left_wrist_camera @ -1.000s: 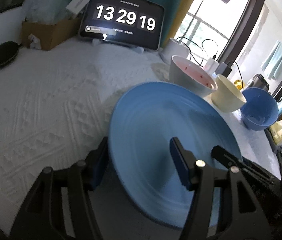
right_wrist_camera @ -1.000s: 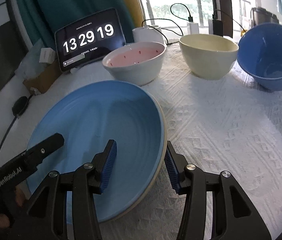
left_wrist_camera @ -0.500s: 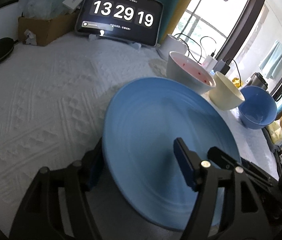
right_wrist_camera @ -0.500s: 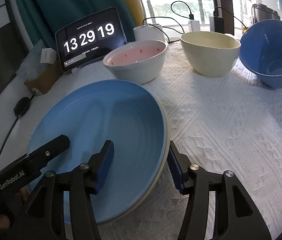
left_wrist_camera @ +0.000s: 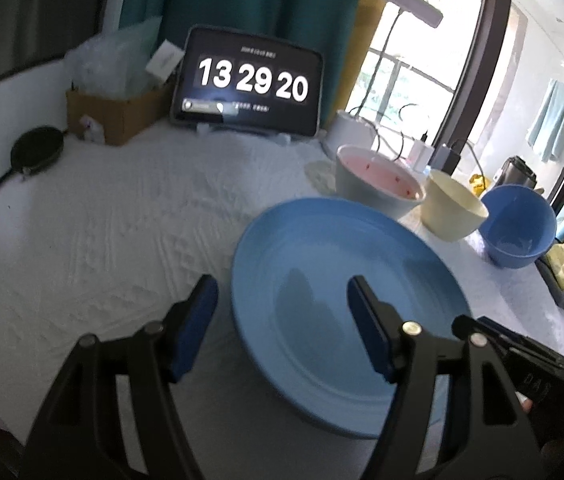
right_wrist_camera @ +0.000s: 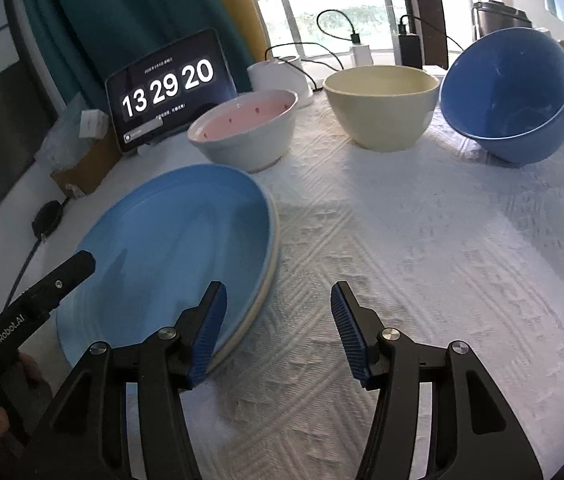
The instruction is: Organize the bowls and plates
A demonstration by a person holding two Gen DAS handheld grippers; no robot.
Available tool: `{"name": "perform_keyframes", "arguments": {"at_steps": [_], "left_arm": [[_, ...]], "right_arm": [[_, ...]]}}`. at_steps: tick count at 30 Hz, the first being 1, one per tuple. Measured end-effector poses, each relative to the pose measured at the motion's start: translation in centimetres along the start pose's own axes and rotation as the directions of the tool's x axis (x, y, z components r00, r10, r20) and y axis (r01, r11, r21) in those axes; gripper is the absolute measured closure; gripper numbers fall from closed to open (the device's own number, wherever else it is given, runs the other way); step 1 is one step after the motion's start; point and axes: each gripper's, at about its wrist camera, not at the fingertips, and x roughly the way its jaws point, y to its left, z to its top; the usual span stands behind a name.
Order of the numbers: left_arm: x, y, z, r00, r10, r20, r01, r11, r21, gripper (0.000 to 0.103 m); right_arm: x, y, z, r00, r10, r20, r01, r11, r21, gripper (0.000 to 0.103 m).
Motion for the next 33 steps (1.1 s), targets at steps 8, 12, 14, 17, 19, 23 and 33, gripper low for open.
{"name": "perform_keyframes", "arguments": {"at_steps": [8,12,14,17,19,23,33], "left_arm": [[-1.6,-2.9,0.9,0.998,-0.038,0.058,0.034,0.997,0.063,0.034],[-1.4,-4.3,1.2,0.997,-0.062,0.049,0.058,0.995,0.082,0.034],[-1.3,-5.0,1.2,0.996,-0.074,0.042,0.07,0.994,0.085,0.034],[-1.2,-6.3,1.2,0.994,-0.1,0.035,0.096,0.99,0.099,0.034],[-1.2,-7.2,1.2,0.993,-0.114,0.029,0.11,0.988,0.11,0.034],[-1.0,-8.9,1.2,0.99,-0.141,0.011,0.139,0.981,0.133,0.034],[-0.3,-12.3,1.3,0.983,-0.181,-0.014,0.181,0.969,0.17,0.034]], "right_arm": [[-1.4,-1.4,0.8,0.999,-0.011,0.035,0.011,1.0,0.006,0.046],[-2.0,-2.6,1.3,0.999,-0.029,0.045,0.028,0.999,0.022,0.046],[-2.4,-3.0,1.5,0.998,-0.036,0.047,0.035,0.999,0.024,0.046],[-3.2,-4.0,1.8,0.997,-0.058,0.06,0.057,0.998,0.024,0.046],[-3.6,-4.7,2.0,0.995,-0.069,0.068,0.067,0.997,0.031,0.046],[-4.3,-6.1,2.1,0.993,-0.085,0.081,0.081,0.996,0.049,0.046],[-5.8,-8.8,2.5,0.988,-0.111,0.104,0.103,0.992,0.076,0.046]]}}
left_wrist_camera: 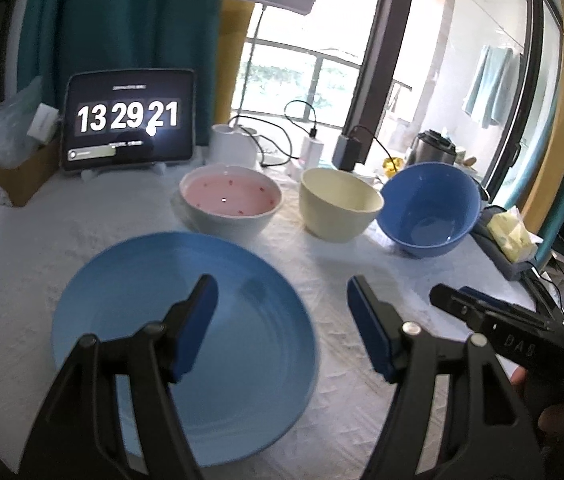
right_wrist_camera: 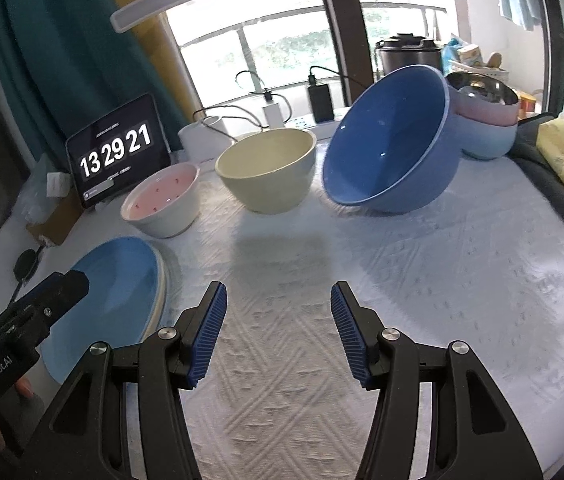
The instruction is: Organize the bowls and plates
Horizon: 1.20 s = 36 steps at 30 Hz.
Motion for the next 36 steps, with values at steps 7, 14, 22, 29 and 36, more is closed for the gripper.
{"name": "perform_keyframes", "arguments": {"at_steps": [7,14,22,29,36], "left_arm": [[1.2,-1.5,0.3,1.0,-0.02,-0.019,0.021,1.0,0.016,0.034],[2.5,-2.9,0.5,0.999,-0.031,-0.04,0.033,0.999,0.033,0.034],[4.3,-4.4,0.7,0.997,-0.036,-0.065,0.039,0.998,0.046,0.034],[5.8,-5.1,1.2,0.996,-0.036,-0.079,0.04,0.998,0.05,0.034],[7.3,-5.5,1.9,0.995,-0.039,-0.095,0.044,0.998,0.048,0.034]], "right_arm": [[-0.4,-1.7,0.7,1.0,-0.018,0.012,0.017,1.0,0.016,0.046],[-0.1,-3.1,1.1,1.0,-0.023,0.014,0.023,0.999,0.027,0.046],[0.5,-5.2,2.2,0.999,-0.041,0.021,0.04,0.998,0.05,0.046],[1.5,-6.3,3.3,0.999,-0.045,0.023,0.043,0.997,0.071,0.046],[2.0,-6.9,4.6,0.993,-0.097,0.061,0.093,0.993,0.069,0.046]]}}
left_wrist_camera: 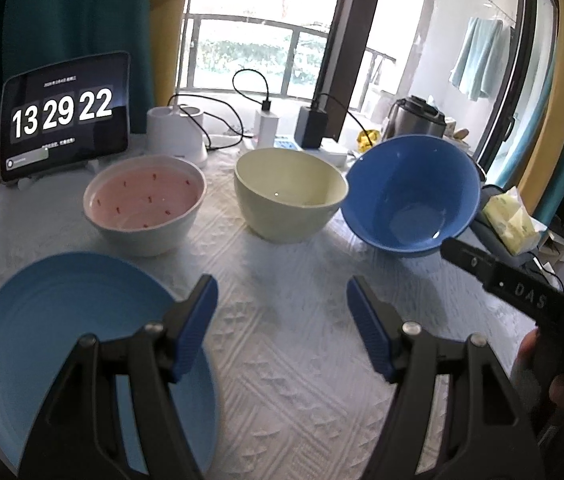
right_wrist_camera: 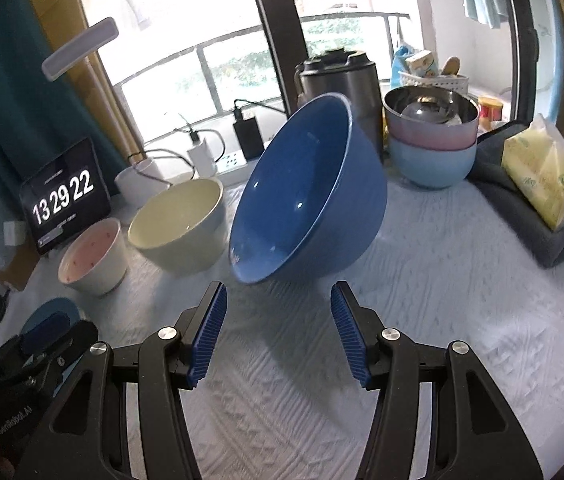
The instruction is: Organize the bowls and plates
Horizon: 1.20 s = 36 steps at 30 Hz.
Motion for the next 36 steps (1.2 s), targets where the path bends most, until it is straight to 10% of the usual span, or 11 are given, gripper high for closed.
{"name": "perform_keyframes", "arguments": {"at_steps": [14,18,24,36], "left_arm": [[1.1,-0.8,0.4,1.0,0.009,-0.026,-0.009,1.0,0.025,0.034],[1.0,-1.5,0.4,1.0,0.007,-0.028,-0.006,0.999,0.037,0.034],[0.7,-3.0,0.1,1.0,0.002,-0.026,0.0,0.998,0.062,0.034],[0.0,-8.4,-1.1,0.999,-0.008,-0.031,0.012,0.992,0.129,0.034]], "right_arm": [[2.5,-4.2,1.5,0.995,-0.095,0.018,0.091,0.983,0.16,0.046],[3.0,-5.1,1.0,0.994,-0.107,-0.007,0.107,0.983,0.149,0.078],[2.7,-6.2,0.4,0.994,-0.111,-0.018,0.112,0.98,0.162,0.093],[-1.5,-9.8,-1.1,0.998,-0.07,0.0,0.069,0.987,0.144,0.098]]}}
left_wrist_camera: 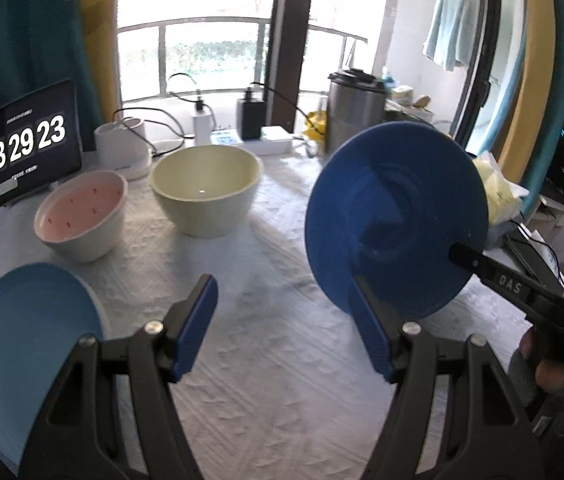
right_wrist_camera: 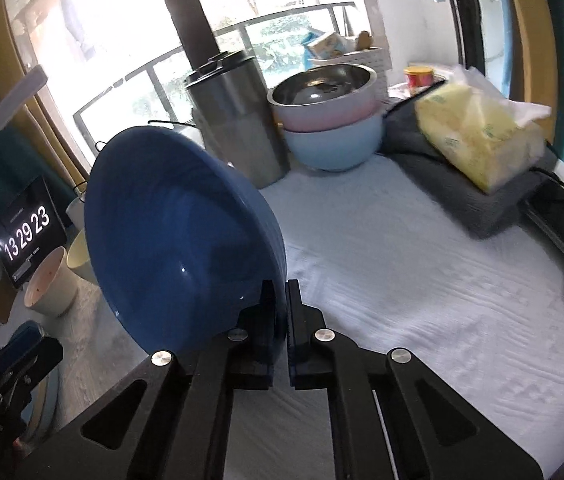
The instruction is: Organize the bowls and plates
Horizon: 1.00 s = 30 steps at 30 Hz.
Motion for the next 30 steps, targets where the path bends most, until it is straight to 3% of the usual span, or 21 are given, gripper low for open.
{"name": "perform_keyframes", "arguments": {"at_steps": [12,22,30], "left_arm": [[0.7,-7.9,-1.5,1.0,-0.026,0.006,0.025,0.991,0.129,0.034],[2.6,-11.9,-0.7,0.998,-0.068,-0.012,0.069,0.986,0.149,0.034],[4.5,-13.2,-0.1,0.994,-0.109,-0.028,0.112,0.983,0.143,0.035]], "right_arm": [[-3.7,-7.8,-2.1,1.0,-0.011,-0.008,0.011,0.998,0.055,0.095],[-4.0,-11.2,-2.0,1.0,0.0,-0.02,0.002,0.997,0.073,0.09],[-3.6,-12.4,-1.3,0.999,-0.03,-0.024,0.032,0.995,0.091,0.071]]}}
